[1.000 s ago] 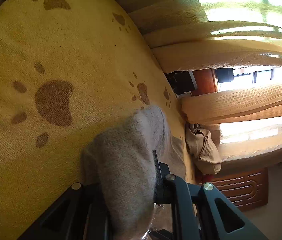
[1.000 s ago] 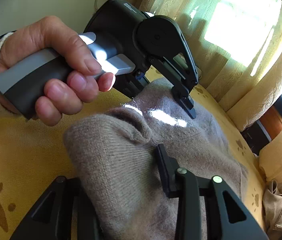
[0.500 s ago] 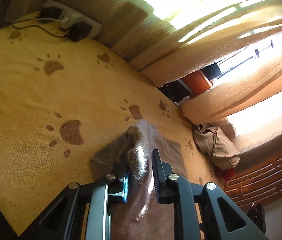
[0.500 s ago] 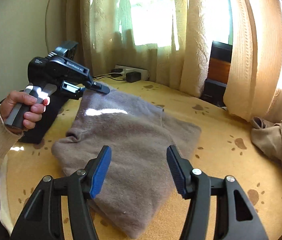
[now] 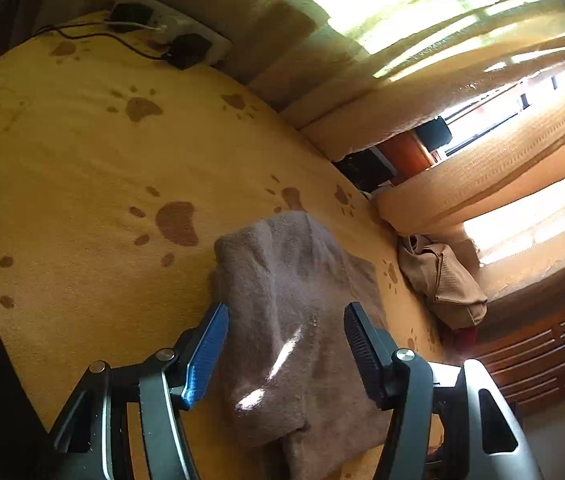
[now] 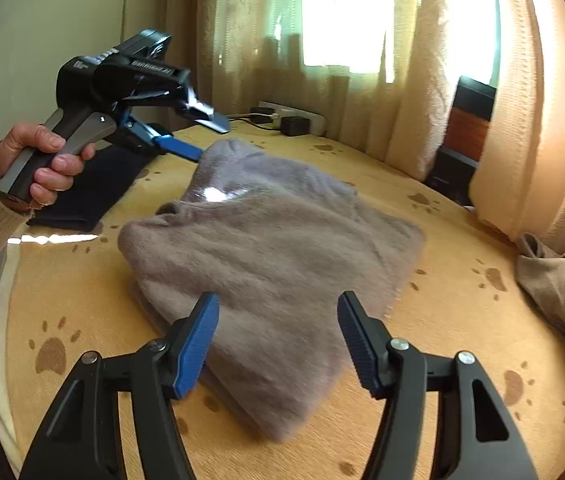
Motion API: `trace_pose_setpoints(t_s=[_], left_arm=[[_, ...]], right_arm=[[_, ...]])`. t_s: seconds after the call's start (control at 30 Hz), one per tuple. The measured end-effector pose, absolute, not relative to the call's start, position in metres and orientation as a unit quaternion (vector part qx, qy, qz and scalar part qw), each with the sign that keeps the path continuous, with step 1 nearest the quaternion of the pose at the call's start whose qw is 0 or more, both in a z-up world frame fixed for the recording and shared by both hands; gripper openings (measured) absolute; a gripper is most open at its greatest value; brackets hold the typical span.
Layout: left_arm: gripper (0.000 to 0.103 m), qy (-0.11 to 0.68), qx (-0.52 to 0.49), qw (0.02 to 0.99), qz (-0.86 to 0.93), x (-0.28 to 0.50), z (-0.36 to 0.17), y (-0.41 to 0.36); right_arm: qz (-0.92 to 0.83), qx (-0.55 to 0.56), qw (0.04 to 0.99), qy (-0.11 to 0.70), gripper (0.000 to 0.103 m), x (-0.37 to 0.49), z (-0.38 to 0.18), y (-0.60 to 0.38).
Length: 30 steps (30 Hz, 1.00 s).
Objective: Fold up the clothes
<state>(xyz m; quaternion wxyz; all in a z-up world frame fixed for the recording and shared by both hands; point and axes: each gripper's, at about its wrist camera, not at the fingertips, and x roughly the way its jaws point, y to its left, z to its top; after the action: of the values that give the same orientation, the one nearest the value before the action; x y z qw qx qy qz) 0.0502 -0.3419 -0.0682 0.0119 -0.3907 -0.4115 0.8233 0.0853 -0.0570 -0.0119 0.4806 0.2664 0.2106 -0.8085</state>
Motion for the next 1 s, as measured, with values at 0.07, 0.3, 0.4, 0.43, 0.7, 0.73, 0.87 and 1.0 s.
trace_pose_setpoints(t_s=[0.07,0.3,0.4,0.43,0.7,0.73,0.87,1.0], left_arm=[[0.062,-0.42,-0.389,0.007,0.82,0.059,-0.072,-0.346],[0.062,-0.39,-0.4,0.097,0.824,0.069,-0.066,-0.282],[0.062,-0.368,-0.423,0.13,0.818,0.062,-0.068,-0.25],[0.062,-0.362,-0.431,0.138,0.815,0.059,-0.071,-0.242],[0.062,-0.347,-0.478,0.141,0.794,0.051,-0.099,-0.214],[0.062,-0.344,-0.481,0.144,0.793,0.053,-0.098,-0.21],[0.07,-0.306,-0.506,0.154,0.792,0.063,-0.101,-0.191],[0.071,-0.314,-0.505,0.159,0.788,0.066,-0.098,-0.194]], right_arm=[[-0.811,0.252,0.463,0.254,0.073,0.088,-0.016,-0.045],[-0.796,0.174,0.433,0.384,0.076,0.128,-0.044,-0.049],[-0.785,0.148,0.418,0.434,0.063,0.138,-0.059,-0.065],[-0.779,0.147,0.419,0.442,0.052,0.14,-0.061,-0.069],[-0.774,0.146,0.4,0.468,0.01,0.137,-0.065,-0.064],[-0.774,0.153,0.4,0.467,0.01,0.137,-0.063,-0.059],[-0.764,0.187,0.403,0.468,0.008,0.134,-0.075,-0.044],[-0.768,0.199,0.428,0.433,0.01,0.129,-0.067,-0.04]])
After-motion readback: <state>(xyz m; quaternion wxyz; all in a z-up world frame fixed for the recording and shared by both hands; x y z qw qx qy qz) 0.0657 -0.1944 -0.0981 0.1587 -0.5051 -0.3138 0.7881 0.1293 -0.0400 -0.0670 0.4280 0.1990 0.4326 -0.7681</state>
